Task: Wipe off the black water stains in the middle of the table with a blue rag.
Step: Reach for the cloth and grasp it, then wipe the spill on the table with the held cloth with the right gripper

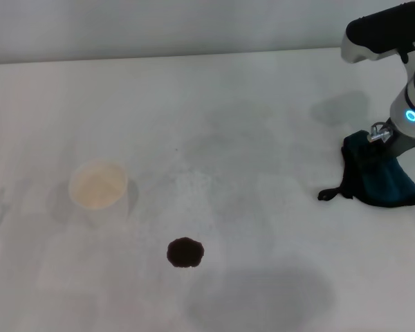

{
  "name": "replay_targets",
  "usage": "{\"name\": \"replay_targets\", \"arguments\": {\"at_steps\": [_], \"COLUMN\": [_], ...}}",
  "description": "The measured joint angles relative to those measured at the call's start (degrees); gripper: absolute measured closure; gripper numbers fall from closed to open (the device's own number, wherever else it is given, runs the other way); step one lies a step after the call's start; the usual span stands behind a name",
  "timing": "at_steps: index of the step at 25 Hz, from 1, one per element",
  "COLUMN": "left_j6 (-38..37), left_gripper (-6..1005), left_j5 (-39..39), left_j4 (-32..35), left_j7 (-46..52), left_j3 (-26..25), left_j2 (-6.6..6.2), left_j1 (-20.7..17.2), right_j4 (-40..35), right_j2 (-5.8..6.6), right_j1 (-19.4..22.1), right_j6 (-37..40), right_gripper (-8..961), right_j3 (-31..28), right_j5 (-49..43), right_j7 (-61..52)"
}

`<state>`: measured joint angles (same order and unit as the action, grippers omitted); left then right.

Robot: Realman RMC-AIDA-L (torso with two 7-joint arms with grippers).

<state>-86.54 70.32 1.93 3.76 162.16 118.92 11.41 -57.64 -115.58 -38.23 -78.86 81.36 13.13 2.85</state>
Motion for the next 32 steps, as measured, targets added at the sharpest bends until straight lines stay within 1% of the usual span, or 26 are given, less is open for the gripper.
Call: {"name": "replay_targets", "arguments": {"at_steps": [7, 9, 13, 19, 23, 29, 32], "left_j6": [0.1, 0.2, 0.2, 0.4, 0.6, 0.7, 0.7], "left_gripper": [106, 106, 107, 107, 107, 107, 107], "left_j5": [0.0, 0.0, 0.5, 0.7, 0.7, 0.6, 0.5], "left_j4": [0.0, 0.0, 0.0, 0.0, 0.0, 0.0, 0.0], "left_j7": [0.0, 0.0, -0.1, -0.1, -0.1, -0.1, -0.1], "left_j3": [0.0, 0.0, 0.0, 0.0, 0.0, 0.0, 0.0], "left_j2": [0.09, 0.09, 0.07, 0.08, 0.08, 0.08, 0.03], "left_j1": [-0.1, -0.1, -0.2, 0.0, 0.3, 1.0, 1.3], "right_j4": [3.4, 3.4, 0.7, -3.0, -3.8, -4.1, -5.4], "right_j2": [-0.02, -0.10, -0.35, -0.37, -0.42, -0.60, -0.62], "right_j1": [-1.0, -1.2, -1.3, -1.5, -3.3, -8.1, -10.0], "right_j6": [1.1, 1.2, 0.3, -1.1, -0.6, 2.1, 3.8], "right_gripper": [839, 845, 856, 860, 861, 863, 863], "right_j3": [2.0, 2.2, 3.5, 8.8, 15.3, 27.5, 32.0], "right_j5": [0.1, 0.3, 1.6, 7.7, 12.2, 21.8, 26.1], "right_j7": [-0.1, -0.1, -0.1, -0.2, -2.0, -5.7, -6.7]}}
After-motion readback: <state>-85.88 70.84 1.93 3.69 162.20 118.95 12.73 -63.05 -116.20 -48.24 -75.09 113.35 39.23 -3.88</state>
